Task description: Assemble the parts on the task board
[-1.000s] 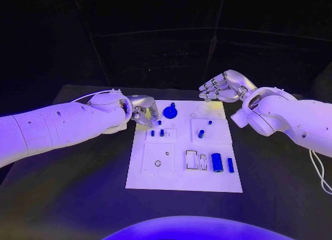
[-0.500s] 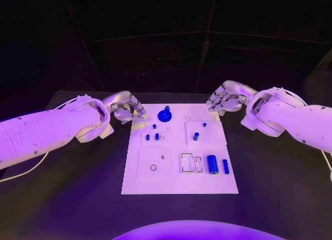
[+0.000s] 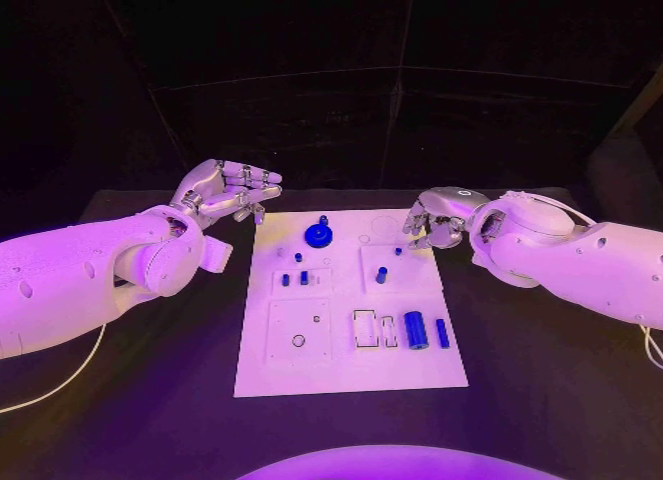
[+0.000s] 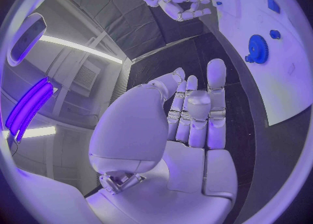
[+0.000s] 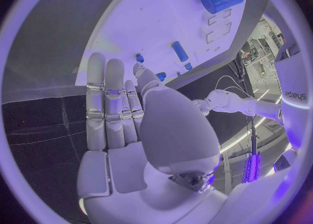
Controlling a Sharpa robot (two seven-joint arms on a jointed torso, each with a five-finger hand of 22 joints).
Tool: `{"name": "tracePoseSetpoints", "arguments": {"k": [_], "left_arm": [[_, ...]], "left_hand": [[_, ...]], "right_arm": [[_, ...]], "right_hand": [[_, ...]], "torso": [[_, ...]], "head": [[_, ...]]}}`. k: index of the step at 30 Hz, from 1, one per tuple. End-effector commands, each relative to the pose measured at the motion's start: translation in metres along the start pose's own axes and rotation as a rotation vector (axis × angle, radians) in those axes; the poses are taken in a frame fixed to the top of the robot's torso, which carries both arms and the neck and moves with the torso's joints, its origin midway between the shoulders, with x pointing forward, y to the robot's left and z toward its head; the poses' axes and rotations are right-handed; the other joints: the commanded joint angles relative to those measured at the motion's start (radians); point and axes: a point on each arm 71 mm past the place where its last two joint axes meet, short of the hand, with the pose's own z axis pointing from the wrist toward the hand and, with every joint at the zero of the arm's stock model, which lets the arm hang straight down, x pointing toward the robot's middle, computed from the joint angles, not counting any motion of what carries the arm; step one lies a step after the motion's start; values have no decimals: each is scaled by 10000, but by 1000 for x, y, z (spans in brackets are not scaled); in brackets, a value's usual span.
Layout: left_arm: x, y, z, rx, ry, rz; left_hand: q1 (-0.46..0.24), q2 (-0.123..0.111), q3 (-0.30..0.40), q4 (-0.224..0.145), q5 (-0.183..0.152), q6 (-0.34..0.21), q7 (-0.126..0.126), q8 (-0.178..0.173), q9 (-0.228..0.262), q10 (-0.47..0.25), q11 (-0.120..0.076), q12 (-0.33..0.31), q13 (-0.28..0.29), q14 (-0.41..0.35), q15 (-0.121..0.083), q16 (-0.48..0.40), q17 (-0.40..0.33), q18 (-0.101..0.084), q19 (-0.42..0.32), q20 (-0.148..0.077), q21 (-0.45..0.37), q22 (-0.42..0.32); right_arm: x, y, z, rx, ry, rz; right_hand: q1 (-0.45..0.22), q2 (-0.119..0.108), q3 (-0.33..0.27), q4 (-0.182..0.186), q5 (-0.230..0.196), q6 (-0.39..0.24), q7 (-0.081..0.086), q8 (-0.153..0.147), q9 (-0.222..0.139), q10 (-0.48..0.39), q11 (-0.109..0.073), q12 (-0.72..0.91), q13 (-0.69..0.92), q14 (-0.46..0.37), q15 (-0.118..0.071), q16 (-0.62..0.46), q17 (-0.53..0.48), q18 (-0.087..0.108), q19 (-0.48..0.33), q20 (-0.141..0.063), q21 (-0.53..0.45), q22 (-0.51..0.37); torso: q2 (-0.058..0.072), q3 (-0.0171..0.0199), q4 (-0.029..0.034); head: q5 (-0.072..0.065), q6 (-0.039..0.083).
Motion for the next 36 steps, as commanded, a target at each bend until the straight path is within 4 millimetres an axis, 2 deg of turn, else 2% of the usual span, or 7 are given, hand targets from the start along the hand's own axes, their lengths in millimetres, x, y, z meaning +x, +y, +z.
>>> {"name": "tracePoseSetpoints", "arguments": {"k": [1,9,16,36], "left_arm": [[-2,-5,-1,547,-522,-1279],[0,-5,-1,532,-406,-1478],[1,-5,-1,487,-383,-1558],[2,-4,-1,292,-323,-1727]], "left_hand": [[12,91,30,-32,58,51,-39,49,-6,79,-14,66,14,-69,5,-56,-22,130,-86,-19,-53,-17],[7,95,25,-42,64,59,-41,67,-6,101,-21,109,22,-100,-1,-77,-73,131,-103,-24,-80,-32],[4,93,21,-47,65,63,-42,75,-5,107,-23,125,24,-119,-2,-97,-119,131,-108,-26,-87,-35],[-8,75,7,-59,69,57,-34,83,-8,99,-21,150,25,-151,-4,-121,-170,130,-123,-30,-104,-43]], "right_arm": [[4,3,2,-12,201,-684],[14,12,5,-329,461,-658],[18,18,7,-480,652,-642],[31,22,14,-484,1169,-640]], "right_hand": [[-5,-77,146,41,-70,-68,2,11,9,-64,9,-11,4,130,-1,286,236,49,-145,14,419,369],[22,-174,583,101,-71,-23,4,22,14,-56,-7,4,2,109,13,1573,1480,-107,-178,55,2073,2115],[65,-205,963,106,-52,77,-7,33,19,48,-26,28,1,194,1,2548,2429,-238,-74,59,3092,3241],[15,-401,2394,-2,-111,230,-7,45,27,163,-35,-3,4,90,15,3682,3406,-371,-207,103,4435,4659]], "torso": [[1,3,11],[1,5,6],[-2,4,-5],[4,7,-1]], "head": [[-10,8],[16,-3],[16,-2],[-2,-56]]}}
